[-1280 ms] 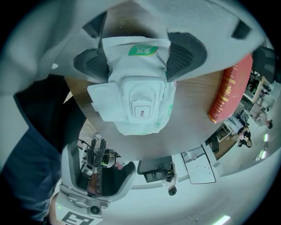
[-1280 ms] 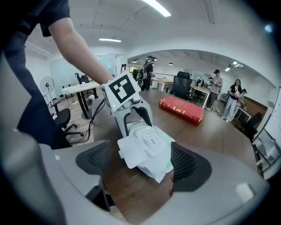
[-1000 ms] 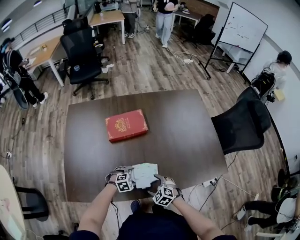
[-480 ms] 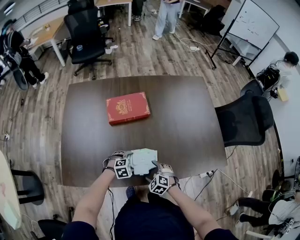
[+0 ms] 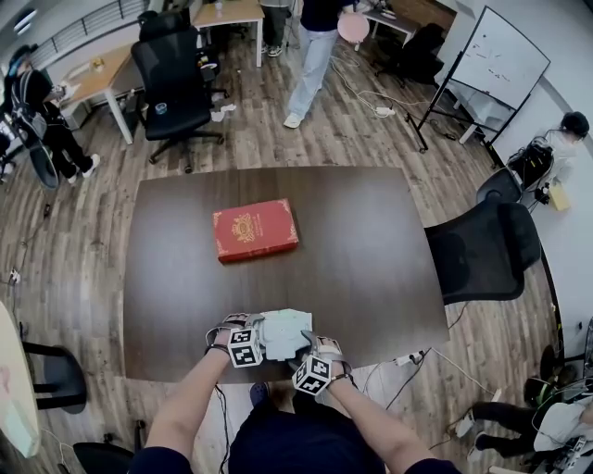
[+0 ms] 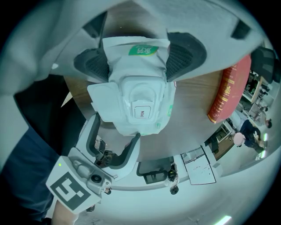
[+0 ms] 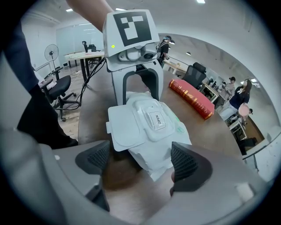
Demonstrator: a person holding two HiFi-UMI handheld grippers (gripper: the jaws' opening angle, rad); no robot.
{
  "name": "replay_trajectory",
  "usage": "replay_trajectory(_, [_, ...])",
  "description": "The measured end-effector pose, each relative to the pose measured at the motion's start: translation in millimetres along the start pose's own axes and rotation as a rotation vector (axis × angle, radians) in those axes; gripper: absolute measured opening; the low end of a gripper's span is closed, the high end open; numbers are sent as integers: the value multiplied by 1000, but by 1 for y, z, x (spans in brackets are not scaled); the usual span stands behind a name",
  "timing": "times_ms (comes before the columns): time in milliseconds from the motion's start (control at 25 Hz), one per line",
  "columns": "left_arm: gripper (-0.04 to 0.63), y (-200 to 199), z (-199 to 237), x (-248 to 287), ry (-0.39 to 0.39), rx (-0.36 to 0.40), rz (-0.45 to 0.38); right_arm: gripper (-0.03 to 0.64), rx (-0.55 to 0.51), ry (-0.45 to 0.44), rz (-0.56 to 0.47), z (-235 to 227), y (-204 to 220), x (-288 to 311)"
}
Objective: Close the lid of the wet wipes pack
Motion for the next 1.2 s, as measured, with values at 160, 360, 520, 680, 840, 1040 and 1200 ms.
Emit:
replay_trajectory(160, [405,-1,0,-1,-2,2,2,439,13,11,1,-2,-2,0])
replay_trajectory(360, [403,-1,0,0,0,3,3,439,38,23,-4,-3,0,-2])
replay_trajectory(520, [403,0,0,0,1,3,3,440,57,26,-26,-5,-3,-9])
replay_trajectory(680, [403,-1,0,-2,3,2,0,456,110,28,-43,-8,-2,-16])
replay_trajectory(840, [403,-1,0,-2,3,2,-3,455,121,39,-59,-10,-5,-22])
replay_trajectory(1040, [403,-1,-1,-1,3,3,-2,454,164,63,-104,-20,-11,-34])
replay_trajectory(1200, [403,-1,0,-2,3,2,-2,453,226,81,-132,-33,-15,-40])
Point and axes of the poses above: the fingertips, and each gripper's own axes: x forward along the fingers, z to its left, y out of its underside, the point moved 8 cm from there along -x, backward along the fingers, and after that the axes turned 9 degrees about x, right-handed, at the moved point
